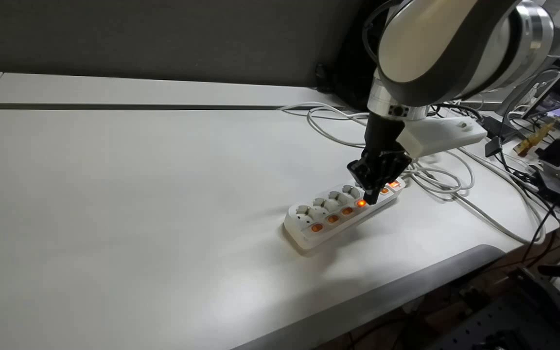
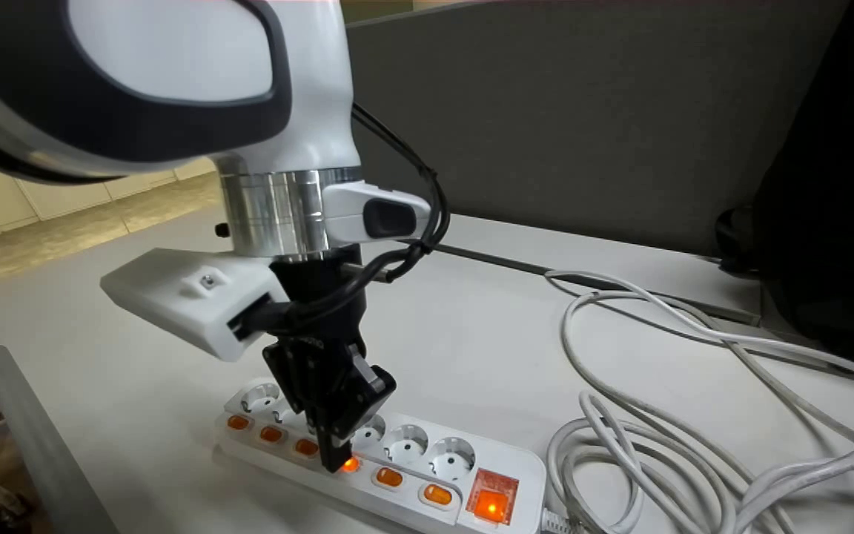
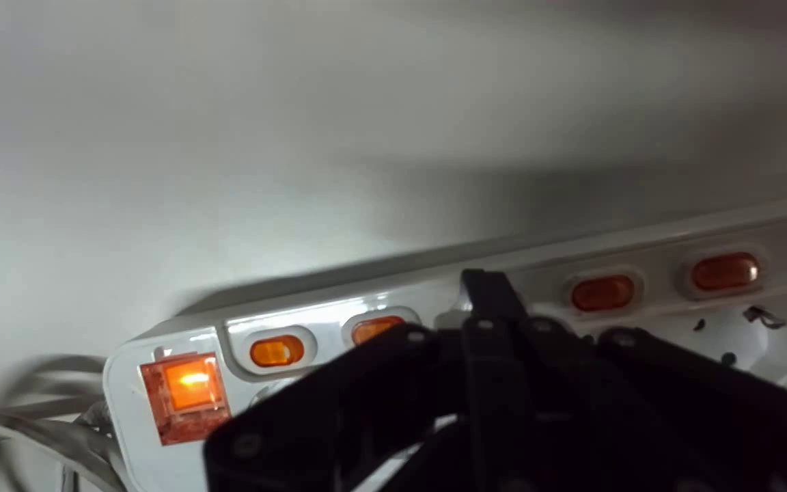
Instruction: Turn off the fourth switch
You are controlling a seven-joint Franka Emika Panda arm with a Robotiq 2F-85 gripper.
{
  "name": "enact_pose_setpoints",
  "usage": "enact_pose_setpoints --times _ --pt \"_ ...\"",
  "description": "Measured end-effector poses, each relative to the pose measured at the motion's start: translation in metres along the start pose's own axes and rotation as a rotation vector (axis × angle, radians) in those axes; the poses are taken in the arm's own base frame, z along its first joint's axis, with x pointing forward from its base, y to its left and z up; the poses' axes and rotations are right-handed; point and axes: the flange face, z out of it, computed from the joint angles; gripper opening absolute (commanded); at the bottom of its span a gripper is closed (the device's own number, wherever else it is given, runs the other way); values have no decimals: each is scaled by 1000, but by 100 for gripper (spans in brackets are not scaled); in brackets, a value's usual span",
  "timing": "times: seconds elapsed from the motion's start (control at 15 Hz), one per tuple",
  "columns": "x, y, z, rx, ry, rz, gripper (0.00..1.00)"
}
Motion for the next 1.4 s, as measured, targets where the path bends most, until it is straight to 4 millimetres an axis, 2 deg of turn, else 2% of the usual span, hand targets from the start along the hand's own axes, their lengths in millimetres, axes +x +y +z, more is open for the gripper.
enact_pose_setpoints --times 0.67,1.4 --pt "1 1 9 22 3 7 0" --pt "3 21 11 86 4 79 0"
